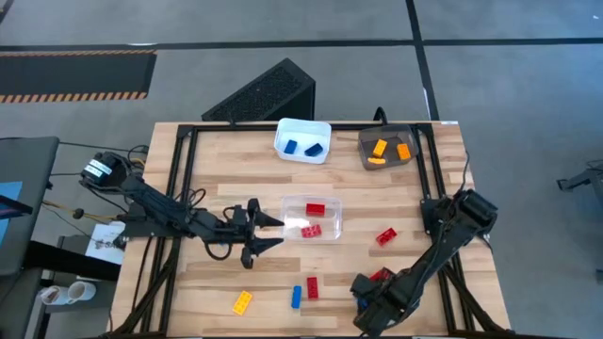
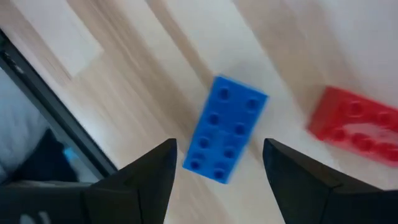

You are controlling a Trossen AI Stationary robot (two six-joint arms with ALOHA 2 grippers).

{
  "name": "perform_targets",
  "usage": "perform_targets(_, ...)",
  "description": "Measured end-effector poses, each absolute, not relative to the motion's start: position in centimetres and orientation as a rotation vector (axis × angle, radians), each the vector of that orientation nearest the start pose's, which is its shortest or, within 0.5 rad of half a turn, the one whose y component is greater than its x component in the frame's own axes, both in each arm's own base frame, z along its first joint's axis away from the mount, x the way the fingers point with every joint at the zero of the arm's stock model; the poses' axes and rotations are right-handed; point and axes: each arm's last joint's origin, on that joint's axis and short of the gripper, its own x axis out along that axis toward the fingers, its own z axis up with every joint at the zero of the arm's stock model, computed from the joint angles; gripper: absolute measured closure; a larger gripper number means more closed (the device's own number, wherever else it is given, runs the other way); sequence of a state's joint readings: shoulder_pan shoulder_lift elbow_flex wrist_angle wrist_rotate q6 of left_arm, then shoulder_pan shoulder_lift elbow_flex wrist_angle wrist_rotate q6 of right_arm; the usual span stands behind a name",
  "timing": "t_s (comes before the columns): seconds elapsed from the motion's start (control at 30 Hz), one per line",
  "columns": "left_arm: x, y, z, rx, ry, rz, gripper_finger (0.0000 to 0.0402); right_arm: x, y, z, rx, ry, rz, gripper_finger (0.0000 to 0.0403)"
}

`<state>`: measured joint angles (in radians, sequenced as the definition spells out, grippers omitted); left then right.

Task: Sort & place blocks by color
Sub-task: Put the bottom left blue block into the white bin

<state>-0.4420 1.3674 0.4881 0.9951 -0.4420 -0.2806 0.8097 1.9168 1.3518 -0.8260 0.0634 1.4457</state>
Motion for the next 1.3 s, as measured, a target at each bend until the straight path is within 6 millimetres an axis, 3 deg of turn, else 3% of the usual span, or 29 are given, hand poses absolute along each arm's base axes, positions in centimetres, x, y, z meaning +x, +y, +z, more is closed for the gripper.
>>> perform_targets(0.33,24.2,-10.2,22.1,-0.316,-0.09,-0.005,0.0184,25.7,26.6,17.5,0.647,1.328,-0.398,0.0143)
perform_targets(0.77,24.2,-10.6,21.9,-0.329,-0.082,-0.015,0.0184,26.4,27.2,14.0,0.613,1.4,-0.44,0.0145)
perform_targets(0.9,24.2,-10.6,21.9,-0.33,-0.085,-0.013,0.0184,26.3,27.1,13.9,0.585,1.421,-0.421,0.018)
perform_targets(1.07,24.2,-10.6,21.9,-0.33,-0.08,-0.012,0.0184,26.5,26.5,14.7,0.544,1.428,-0.373,0.028)
perform_targets(1.3,24.2,-10.6,21.8,-0.337,-0.071,-0.01,0.0184,26.6,25.2,18.2,0.465,1.309,-0.288,0.028)
